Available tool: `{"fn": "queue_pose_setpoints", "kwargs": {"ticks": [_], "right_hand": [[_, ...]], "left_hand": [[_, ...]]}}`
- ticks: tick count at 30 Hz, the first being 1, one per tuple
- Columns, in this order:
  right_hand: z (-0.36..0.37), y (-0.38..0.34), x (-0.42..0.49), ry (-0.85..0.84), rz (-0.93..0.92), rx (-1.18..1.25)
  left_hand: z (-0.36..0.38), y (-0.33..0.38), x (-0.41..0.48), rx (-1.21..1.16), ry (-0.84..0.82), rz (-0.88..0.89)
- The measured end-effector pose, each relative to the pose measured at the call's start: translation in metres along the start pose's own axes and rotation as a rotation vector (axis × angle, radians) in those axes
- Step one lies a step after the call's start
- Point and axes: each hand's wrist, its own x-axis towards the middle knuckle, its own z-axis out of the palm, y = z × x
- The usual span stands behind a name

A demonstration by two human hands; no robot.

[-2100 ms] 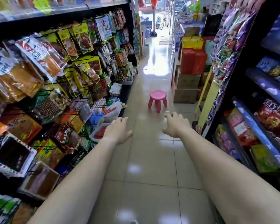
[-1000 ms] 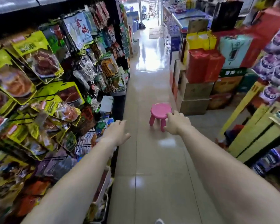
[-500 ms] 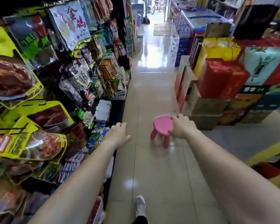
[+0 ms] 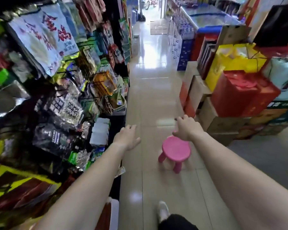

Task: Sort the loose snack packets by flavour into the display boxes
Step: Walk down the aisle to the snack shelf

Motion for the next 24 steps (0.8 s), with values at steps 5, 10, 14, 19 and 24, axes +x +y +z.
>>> {"fn": "queue_pose_setpoints", "kwargs": {"ticks": [5,10,14,19,24], "right_hand": [[-0.008,-0.005,0.11,-0.02,0.016,0.015],[-0.036,-0.014,0.221,-0.058,0.035,0.052],[-0.065,-0.028,0.308,-0.062,-0.004,0.022],[-0.091,-0.052,0.406,-0.1,-0.048,-0.024],[-0.106,-0.071,0.516,-0.113,-0.051,-0.036]], "left_hand": [[-0.022,-0.018,0.103,0.021,0.004,-0.02],[-0.057,-0.035,0.203,0.025,-0.049,-0.041],[-0.088,-0.047,0.283,0.0,-0.028,-0.052],[-0.113,-0.066,0.374,0.058,-0.058,-0.02],[-0.141,-0.092,0.487,0.086,-0.057,-0.008]]}}
